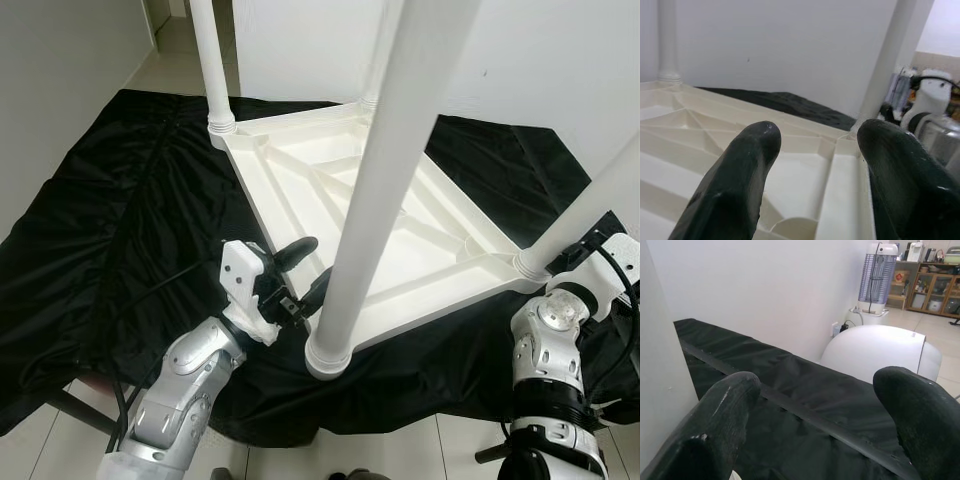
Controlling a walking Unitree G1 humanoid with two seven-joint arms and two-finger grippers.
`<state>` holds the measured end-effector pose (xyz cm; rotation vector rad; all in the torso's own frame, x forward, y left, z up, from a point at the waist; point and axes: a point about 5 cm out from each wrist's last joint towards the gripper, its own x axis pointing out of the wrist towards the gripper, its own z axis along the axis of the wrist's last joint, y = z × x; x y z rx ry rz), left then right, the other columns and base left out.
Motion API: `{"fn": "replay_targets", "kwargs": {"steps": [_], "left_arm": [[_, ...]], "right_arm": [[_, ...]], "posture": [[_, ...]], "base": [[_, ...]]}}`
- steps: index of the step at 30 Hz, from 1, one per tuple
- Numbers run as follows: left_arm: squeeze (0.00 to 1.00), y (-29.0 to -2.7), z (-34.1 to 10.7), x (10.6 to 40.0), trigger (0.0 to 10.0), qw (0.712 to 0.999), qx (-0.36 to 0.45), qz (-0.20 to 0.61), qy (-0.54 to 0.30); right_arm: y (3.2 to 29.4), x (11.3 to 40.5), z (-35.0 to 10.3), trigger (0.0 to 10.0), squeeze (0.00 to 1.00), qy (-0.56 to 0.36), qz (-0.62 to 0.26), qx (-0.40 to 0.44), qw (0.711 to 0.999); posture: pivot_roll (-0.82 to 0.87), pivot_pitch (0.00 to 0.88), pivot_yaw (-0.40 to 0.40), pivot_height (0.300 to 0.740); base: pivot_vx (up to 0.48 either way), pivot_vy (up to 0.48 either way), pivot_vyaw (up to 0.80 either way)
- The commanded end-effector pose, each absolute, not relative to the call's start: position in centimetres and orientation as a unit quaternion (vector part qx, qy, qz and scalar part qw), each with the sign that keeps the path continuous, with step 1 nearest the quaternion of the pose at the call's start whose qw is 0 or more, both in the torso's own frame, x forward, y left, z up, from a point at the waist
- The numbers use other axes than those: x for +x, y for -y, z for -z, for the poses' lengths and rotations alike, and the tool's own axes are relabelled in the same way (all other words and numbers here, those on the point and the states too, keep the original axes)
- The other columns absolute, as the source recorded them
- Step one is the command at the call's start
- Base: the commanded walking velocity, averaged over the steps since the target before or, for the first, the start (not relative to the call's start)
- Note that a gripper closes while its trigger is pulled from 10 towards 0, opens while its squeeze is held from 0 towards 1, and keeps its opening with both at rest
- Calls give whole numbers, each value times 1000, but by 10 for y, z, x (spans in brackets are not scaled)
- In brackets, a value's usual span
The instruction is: Building children table
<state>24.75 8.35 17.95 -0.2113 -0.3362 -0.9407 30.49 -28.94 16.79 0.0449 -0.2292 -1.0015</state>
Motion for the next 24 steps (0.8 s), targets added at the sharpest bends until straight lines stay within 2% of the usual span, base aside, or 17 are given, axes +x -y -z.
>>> {"fn": "replay_targets", "kwargs": {"steps": [1,9,19,24], "left_arm": [[0,-73,-183,230,10000,798,-93,568,179],[0,-72,-188,220,10000,775,-118,593,182],[0,-73,-190,217,10000,762,-127,608,185],[0,-63,-181,219,10000,751,-77,638,153]], "right_arm": [[284,309,-162,10000,0,95,466,17,880],[289,312,-157,10000,0,86,462,18,882],[290,318,-158,10000,0,81,442,11,893],[291,325,-161,10000,0,78,426,7,901]], "posture": [[20,104,-36,740],[16,110,-35,740],[6,112,-37,740],[12,114,-45,740]], "base": [[0,0,0],[0,0,0],[0,0,0],[0,0,0]]}}
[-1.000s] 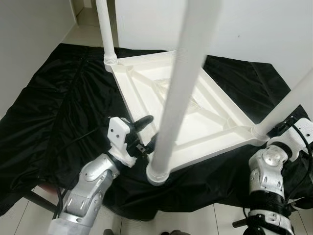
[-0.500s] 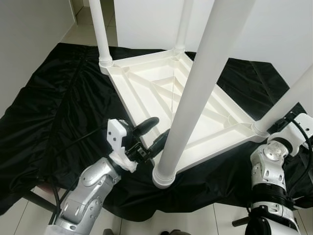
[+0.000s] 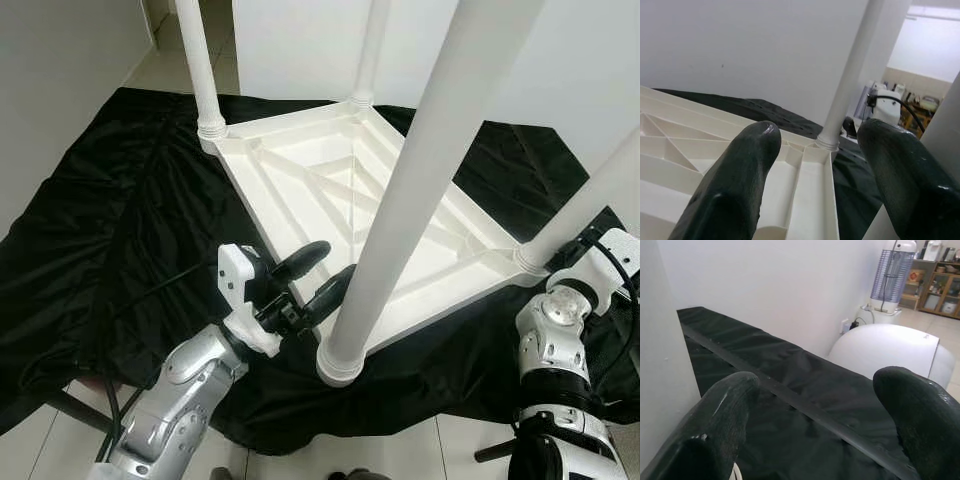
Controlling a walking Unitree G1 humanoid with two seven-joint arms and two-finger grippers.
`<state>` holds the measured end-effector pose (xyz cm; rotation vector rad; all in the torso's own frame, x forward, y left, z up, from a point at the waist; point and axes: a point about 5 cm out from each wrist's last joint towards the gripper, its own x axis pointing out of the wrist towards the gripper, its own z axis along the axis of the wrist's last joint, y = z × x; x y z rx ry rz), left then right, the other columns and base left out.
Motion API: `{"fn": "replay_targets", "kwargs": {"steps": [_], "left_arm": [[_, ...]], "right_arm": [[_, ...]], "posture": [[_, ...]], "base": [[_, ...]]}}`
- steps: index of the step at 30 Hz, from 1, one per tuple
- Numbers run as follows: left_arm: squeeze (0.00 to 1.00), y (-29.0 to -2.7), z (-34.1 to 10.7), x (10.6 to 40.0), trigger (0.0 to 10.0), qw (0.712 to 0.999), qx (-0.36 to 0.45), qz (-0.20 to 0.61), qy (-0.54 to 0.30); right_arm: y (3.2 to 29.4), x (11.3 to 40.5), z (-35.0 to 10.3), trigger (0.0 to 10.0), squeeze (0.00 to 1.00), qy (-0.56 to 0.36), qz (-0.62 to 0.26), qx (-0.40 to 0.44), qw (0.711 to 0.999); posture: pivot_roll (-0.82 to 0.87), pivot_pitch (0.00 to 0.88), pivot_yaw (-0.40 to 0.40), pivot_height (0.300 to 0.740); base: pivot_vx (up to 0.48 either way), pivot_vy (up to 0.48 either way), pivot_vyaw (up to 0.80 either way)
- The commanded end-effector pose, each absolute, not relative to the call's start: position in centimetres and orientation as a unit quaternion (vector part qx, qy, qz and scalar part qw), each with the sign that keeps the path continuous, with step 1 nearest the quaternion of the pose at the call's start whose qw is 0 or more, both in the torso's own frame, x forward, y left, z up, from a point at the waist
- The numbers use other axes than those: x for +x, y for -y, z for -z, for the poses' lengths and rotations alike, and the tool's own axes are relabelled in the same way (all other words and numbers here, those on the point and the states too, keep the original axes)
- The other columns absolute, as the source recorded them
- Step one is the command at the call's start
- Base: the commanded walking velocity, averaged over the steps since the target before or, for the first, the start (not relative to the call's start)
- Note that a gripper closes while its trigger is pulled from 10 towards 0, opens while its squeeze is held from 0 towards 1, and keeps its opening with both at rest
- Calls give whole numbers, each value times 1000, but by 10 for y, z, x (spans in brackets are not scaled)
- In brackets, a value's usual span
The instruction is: Building children table
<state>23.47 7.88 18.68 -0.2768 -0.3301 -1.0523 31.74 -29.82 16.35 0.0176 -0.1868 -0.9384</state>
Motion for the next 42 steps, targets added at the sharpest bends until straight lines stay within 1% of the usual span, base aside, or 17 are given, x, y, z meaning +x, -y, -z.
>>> {"fn": "replay_targets", "kwargs": {"steps": [1,5,6,7,10,13,16,17,23,26,30,31,33,34,37,40,42], "left_arm": [[0,-63,-181,219,10000,751,-77,638,153],[0,-54,-171,226,10000,751,-37,650,112],[0,-51,-166,227,10000,748,-10,656,98],[0,-50,-166,225,10000,742,-6,663,97],[0,-50,-166,224,10000,738,-5,668,97],[0,-48,-168,218,10000,726,-22,681,95],[0,-47,-169,218,10000,725,-26,681,95],[0,-43,-169,219,10000,726,-20,680,94],[0,-40,-170,219,10000,723,-19,684,96],[0,-38,-171,220,10000,725,-14,682,97],[0,-34,-170,224,10000,738,4,668,88],[0,-33,-169,226,10000,747,9,659,87],[0,-35,-166,236,10000,780,29,619,83],[0,-35,-166,236,10000,780,29,619,83],[0,-41,-159,248,10000,814,62,574,58],[0,-41,-159,248,10000,814,62,574,58],[0,-51,-157,257,10000,832,71,548,43]], "right_arm": [[291,325,-161,10000,0,78,426,7,901],[294,329,-165,10000,0,80,424,2,902],[295,332,-168,10000,0,83,415,2,906],[294,336,-170,10000,0,81,404,6,911],[294,338,-170,10000,0,80,396,10,915],[287,352,-179,10000,0,83,332,24,939],[285,357,-183,10000,0,83,318,25,944],[283,364,-187,10000,0,86,287,42,953],[280,372,-195,10000,0,94,258,40,961],[273,379,-205,10000,0,110,229,40,966],[267,382,-212,10000,0,133,209,30,968],[267,381,-212,10000,0,139,209,31,968],[270,374,-206,10000,0,152,228,28,961],[270,374,-206,10000,0,152,228,28,961],[272,360,-193,10000,0,170,239,26,956],[272,360,-193,10000,0,170,239,26,956],[269,345,-183,10000,0,182,238,19,954]], "posture": [[12,114,-45,740],[12,113,-46,740],[5,117,-35,740],[4,120,-31,740],[4,120,-31,740],[-6,128,-18,740],[-8,130,-15,740],[-9,136,-12,740],[-11,143,-4,740],[-9,146,4,740],[9,147,-2,740],[11,147,-5,740],[23,147,-13,740],[23,147,-13,740],[27,148,-13,740],[27,148,-13,740],[15,145,-7,740]], "base": [[0,0,0],[0,0,0],[0,0,0],[0,0,0],[0,0,0],[0,0,0],[0,0,0],[0,0,0],[0,0,0],[0,0,0],[0,0,0],[0,0,0],[0,0,0],[0,0,0],[0,0,0],[0,0,0],[0,0,0]]}}
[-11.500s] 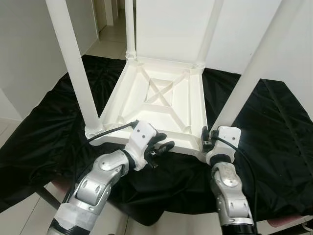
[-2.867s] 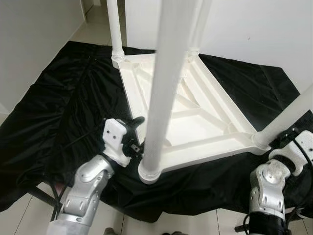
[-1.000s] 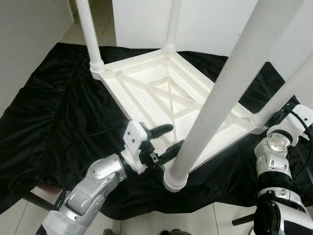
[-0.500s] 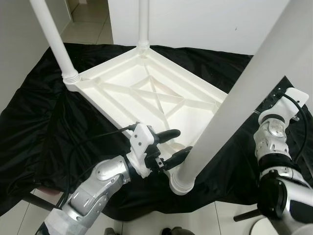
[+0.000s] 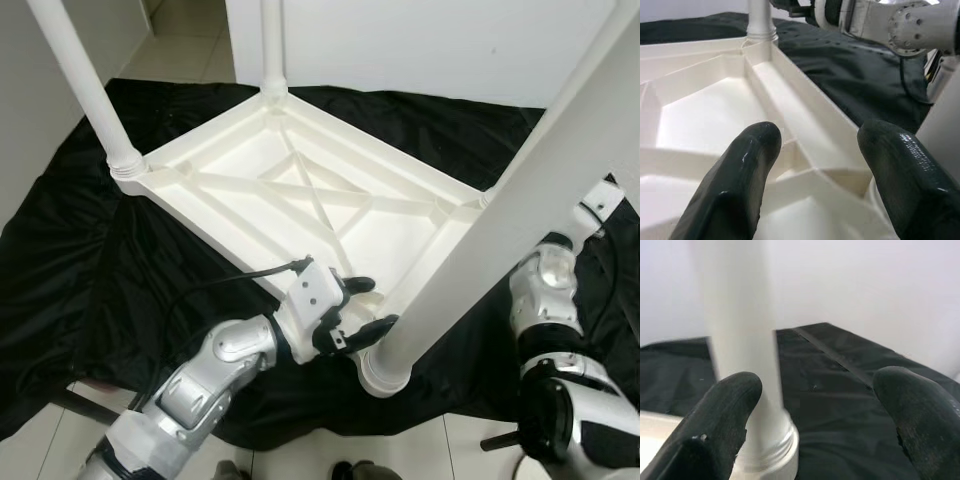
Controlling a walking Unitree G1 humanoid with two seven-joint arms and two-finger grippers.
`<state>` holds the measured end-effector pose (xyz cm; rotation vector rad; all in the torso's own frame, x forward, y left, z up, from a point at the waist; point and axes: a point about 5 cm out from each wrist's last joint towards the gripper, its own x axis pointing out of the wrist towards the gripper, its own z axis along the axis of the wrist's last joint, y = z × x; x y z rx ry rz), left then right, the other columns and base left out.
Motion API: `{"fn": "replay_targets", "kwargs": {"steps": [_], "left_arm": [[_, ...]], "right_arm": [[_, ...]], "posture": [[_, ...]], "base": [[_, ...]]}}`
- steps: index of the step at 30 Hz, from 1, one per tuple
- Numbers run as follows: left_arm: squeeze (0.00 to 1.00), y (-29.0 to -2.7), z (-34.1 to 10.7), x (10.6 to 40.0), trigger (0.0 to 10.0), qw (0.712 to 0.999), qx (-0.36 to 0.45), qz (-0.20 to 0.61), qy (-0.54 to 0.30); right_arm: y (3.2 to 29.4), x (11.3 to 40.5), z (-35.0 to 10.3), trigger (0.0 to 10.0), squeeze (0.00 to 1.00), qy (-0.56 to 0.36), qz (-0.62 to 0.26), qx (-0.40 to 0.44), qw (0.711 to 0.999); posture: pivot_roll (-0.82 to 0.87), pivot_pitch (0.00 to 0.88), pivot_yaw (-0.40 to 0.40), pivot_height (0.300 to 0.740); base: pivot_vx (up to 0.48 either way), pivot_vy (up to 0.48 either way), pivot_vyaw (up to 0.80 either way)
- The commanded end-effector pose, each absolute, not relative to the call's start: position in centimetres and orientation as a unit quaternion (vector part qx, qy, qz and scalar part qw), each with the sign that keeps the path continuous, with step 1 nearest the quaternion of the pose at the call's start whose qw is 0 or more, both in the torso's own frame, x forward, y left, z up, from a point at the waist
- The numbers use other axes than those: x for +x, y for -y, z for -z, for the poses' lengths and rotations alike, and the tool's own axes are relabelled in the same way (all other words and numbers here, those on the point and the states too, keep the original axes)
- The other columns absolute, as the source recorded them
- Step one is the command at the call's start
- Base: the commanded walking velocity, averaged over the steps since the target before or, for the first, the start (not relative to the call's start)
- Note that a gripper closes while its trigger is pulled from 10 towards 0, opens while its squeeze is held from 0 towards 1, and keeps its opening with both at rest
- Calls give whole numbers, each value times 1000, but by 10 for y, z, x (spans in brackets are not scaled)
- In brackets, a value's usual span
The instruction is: Building children table
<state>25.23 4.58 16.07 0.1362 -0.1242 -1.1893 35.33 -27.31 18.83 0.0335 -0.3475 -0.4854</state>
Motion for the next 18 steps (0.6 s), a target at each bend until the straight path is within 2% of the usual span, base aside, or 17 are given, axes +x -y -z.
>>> {"fn": "replay_targets", "kwargs": {"steps": [1,4,7,10,13,18], "left_arm": [[0,-51,-157,257,10000,832,71,548,43],[0,-59,-158,260,10000,838,67,541,38],[0,-78,-162,263,10000,838,62,540,42],[0,-83,-162,264,10000,836,61,543,41],[0,-90,-162,264,10000,825,66,560,44],[0,-92,-159,262,10000,808,72,583,37]], "right_arm": [[269,345,-183,10000,0,182,238,19,954],[266,335,-177,10000,0,187,232,15,954],[257,307,-158,10000,0,188,202,11,961],[256,299,-152,10000,0,185,196,20,963],[253,277,-136,10000,0,171,168,30,970],[251,267,-134,10000,0,159,145,27,976]], "posture": [[15,145,-7,740],[11,141,-6,740],[0,127,-7,740],[-4,123,-8,740],[-15,112,-8,740],[-22,109,-10,740]], "base": [[0,0,0],[0,0,0],[0,0,0],[0,0,0],[0,0,0],[0,0,0]]}}
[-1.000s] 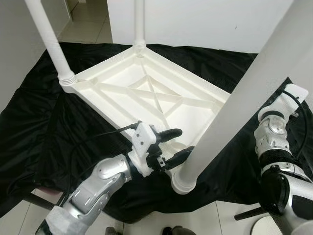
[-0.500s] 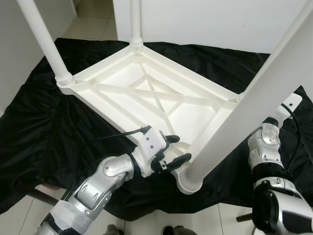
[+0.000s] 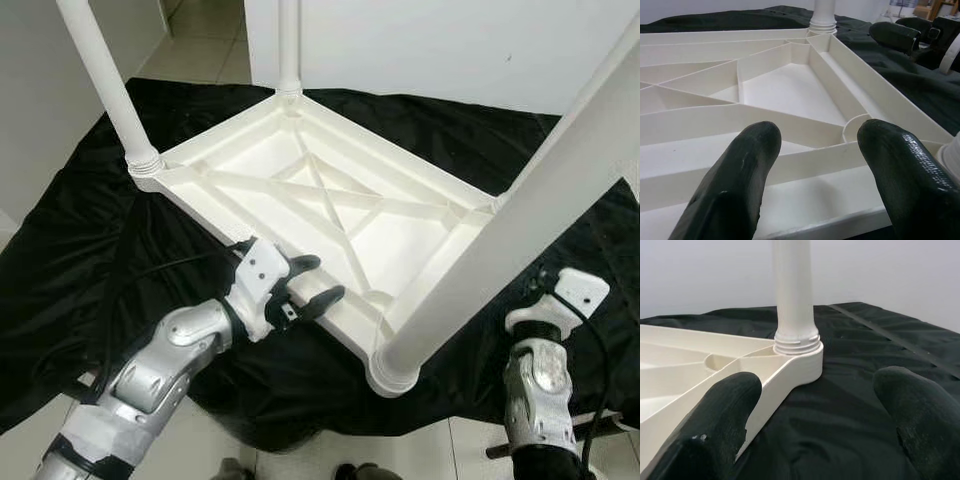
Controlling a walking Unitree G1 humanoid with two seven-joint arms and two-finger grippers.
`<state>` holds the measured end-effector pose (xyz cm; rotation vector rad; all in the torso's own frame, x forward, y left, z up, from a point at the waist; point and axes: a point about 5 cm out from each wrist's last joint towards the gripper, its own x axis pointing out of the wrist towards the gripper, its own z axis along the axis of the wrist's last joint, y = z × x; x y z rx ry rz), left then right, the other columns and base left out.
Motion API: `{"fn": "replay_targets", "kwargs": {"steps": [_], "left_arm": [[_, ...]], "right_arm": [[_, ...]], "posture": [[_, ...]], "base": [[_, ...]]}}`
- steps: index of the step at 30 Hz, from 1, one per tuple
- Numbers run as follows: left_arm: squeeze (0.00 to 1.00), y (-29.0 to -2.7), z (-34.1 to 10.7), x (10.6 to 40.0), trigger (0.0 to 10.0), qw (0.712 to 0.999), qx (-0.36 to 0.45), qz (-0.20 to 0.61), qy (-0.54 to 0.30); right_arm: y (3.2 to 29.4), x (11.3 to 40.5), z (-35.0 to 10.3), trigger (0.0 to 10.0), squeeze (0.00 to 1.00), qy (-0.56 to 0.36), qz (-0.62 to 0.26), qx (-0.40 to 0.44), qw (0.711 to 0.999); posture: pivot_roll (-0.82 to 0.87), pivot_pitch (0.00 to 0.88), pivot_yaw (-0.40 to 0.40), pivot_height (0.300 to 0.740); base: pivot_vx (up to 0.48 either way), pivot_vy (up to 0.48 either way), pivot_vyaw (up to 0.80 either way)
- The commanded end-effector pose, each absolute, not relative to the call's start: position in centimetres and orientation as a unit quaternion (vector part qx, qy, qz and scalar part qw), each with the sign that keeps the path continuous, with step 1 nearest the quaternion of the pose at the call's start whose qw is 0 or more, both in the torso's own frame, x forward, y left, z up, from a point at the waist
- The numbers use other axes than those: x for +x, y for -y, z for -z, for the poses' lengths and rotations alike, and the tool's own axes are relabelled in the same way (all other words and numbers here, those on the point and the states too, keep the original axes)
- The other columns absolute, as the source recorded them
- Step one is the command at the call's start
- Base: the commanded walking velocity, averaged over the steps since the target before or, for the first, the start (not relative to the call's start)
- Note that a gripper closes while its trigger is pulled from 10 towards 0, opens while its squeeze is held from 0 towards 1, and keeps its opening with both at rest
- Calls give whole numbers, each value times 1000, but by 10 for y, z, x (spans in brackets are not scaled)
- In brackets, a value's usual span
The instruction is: Building children table
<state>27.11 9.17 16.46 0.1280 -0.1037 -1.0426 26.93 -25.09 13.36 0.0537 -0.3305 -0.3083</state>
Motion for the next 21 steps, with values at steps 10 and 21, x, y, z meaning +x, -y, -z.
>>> {"fn": "replay_targets", "kwargs": {"steps": [10,21], "left_arm": [[0,-97,-147,259,10000,765,127,631,2],[0,-92,-131,271,10000,753,197,627,-29]], "right_arm": [[250,264,-141,10000,0,148,111,1,983],[249,262,-146,10000,0,143,92,-7,985]], "posture": [[-41,109,-12,740],[-51,114,-1,740]], "base": [[0,0,0],[0,0,0]]}}
